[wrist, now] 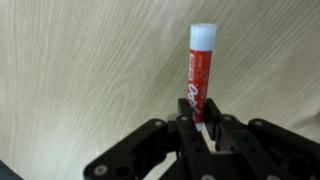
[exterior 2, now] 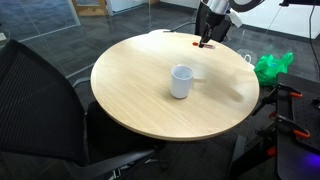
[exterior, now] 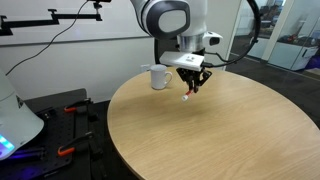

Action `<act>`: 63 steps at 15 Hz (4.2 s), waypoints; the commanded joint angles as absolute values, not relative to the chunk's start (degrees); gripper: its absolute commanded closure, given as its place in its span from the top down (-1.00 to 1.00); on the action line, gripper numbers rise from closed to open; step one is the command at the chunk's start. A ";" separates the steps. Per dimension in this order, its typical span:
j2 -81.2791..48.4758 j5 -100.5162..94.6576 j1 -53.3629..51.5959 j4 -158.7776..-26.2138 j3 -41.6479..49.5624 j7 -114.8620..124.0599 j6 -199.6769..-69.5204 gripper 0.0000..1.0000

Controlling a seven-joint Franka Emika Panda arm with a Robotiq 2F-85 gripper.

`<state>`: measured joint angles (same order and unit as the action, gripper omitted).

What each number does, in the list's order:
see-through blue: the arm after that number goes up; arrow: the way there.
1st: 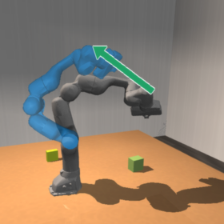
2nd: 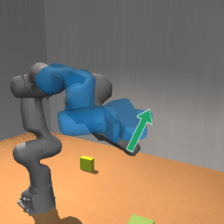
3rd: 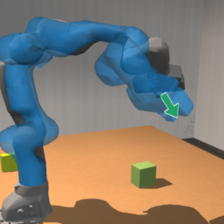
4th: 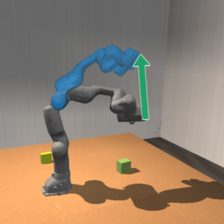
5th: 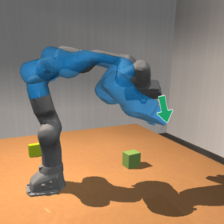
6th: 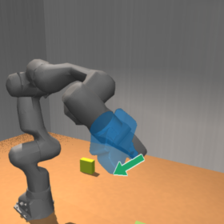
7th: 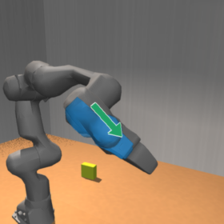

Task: Put the marker in the mug

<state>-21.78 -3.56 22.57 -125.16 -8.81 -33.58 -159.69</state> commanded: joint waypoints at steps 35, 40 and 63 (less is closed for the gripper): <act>-39.48 24.06 52.04 -119.22 -58.69 -73.28 -185.50 -0.90; -45.12 -0.57 57.57 -120.55 -61.83 -62.05 -183.74 -0.90; -46.13 -14.92 58.78 -121.76 -69.09 -49.45 -174.09 -0.90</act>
<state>-48.88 -15.49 57.54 -120.49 -66.86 -52.24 -177.32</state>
